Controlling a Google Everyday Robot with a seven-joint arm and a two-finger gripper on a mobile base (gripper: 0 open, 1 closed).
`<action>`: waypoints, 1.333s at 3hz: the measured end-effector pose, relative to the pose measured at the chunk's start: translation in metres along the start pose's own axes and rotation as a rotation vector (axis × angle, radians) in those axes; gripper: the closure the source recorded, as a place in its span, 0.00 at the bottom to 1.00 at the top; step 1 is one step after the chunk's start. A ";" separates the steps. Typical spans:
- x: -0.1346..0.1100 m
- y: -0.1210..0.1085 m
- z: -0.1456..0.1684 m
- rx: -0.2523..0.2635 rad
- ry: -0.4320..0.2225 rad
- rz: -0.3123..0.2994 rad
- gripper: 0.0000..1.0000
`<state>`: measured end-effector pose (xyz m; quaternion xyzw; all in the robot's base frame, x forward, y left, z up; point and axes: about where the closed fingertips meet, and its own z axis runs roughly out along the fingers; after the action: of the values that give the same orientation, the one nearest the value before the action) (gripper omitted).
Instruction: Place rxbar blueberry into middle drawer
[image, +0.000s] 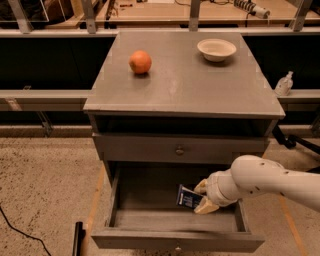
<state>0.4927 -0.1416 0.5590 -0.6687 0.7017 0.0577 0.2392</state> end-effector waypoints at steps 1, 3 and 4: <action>0.030 -0.003 0.037 -0.033 0.005 0.026 0.59; 0.055 -0.005 0.109 -0.105 -0.030 0.067 0.12; 0.056 -0.001 0.108 -0.093 -0.046 0.115 0.06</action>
Offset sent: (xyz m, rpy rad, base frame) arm 0.0463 -0.0110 -0.1377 0.0490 0.1213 -0.0211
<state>0.5224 -0.1492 0.4410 -0.6363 0.7298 0.1192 0.2200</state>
